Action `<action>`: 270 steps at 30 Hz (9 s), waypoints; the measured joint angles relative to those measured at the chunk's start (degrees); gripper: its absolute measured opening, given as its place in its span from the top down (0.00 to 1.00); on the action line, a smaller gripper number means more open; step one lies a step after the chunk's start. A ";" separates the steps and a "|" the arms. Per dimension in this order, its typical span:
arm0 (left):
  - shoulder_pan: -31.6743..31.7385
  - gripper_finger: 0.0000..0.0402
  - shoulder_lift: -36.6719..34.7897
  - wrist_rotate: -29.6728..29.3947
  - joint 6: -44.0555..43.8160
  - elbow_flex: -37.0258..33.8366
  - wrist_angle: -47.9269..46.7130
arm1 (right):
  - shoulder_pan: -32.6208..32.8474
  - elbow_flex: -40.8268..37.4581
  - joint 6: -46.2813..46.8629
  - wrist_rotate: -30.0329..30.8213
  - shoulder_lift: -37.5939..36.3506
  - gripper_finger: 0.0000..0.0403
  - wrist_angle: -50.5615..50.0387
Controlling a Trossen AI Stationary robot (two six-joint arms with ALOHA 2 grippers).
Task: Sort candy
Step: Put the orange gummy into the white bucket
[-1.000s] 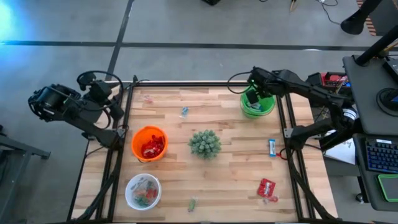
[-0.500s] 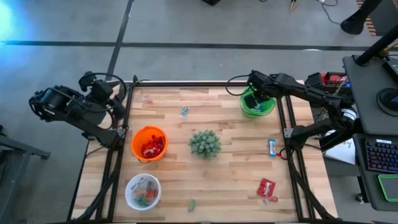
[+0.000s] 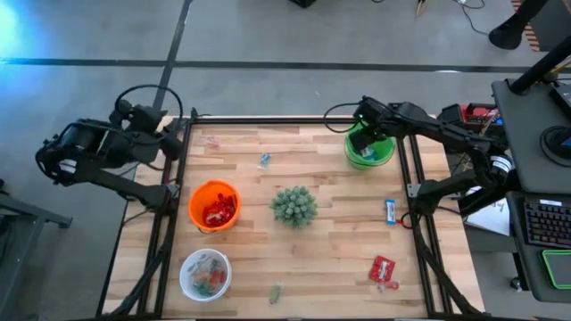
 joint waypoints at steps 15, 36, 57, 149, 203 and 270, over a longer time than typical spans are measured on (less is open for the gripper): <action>23.20 0.65 10.85 13.10 -4.86 0.00 1.01 | 0.02 7.44 -4.34 0.03 0.00 0.70 2.02; 51.63 0.65 25.59 43.40 38.14 -0.02 9.28 | 0.02 6.38 -12.30 -0.21 0.00 0.70 2.30; 66.80 0.65 32.82 57.55 44.51 -17.49 22.69 | 0.15 6.22 -3.10 -6.36 0.00 0.70 2.18; 68.30 0.56 48.79 59.91 32.90 -21.44 36.45 | 4.68 6.20 0.52 -9.52 0.00 0.70 2.87; 65.94 0.56 49.32 58.82 17.91 -22.21 33.24 | 7.32 6.20 0.36 -9.52 0.00 0.70 2.85; 59.10 0.56 49.21 50.80 -13.05 -22.60 36.20 | 7.28 6.22 -13.85 -10.94 0.00 0.70 3.07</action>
